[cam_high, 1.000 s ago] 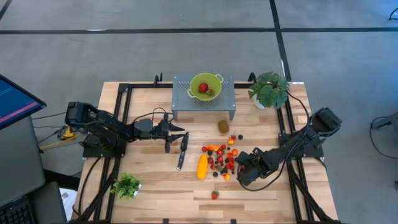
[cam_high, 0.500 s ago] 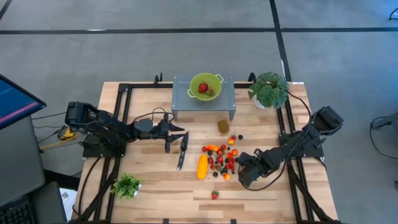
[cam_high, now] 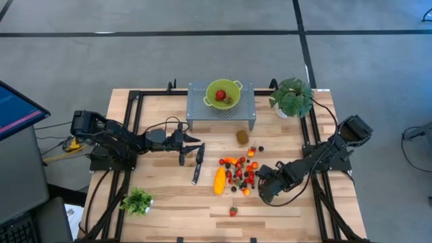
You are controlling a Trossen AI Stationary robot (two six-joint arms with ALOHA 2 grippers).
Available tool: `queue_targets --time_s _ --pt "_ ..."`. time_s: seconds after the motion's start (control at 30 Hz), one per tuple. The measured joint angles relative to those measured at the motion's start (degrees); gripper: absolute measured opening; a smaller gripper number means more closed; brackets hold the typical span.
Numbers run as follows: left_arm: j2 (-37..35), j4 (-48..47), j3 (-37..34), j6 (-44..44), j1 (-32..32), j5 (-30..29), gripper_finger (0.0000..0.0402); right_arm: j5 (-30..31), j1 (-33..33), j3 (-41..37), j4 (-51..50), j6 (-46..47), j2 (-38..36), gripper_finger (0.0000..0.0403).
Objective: Pick & Place Fruit
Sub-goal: Put the red cherry into the green strainer bowl on the shelf
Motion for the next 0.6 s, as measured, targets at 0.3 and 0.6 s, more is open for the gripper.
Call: queue_targets --time_s 0.3,0.6 --pt "0.00 0.00 0.00 0.00 0.00 -0.16 0.0106 0.00 0.02 0.00 0.28 -3.11 0.04 0.0099" --pt "0.00 0.12 0.00 0.00 -0.01 -0.12 0.0106 -0.36 -1.24 4.14 0.35 -11.89 0.20 0.0091"
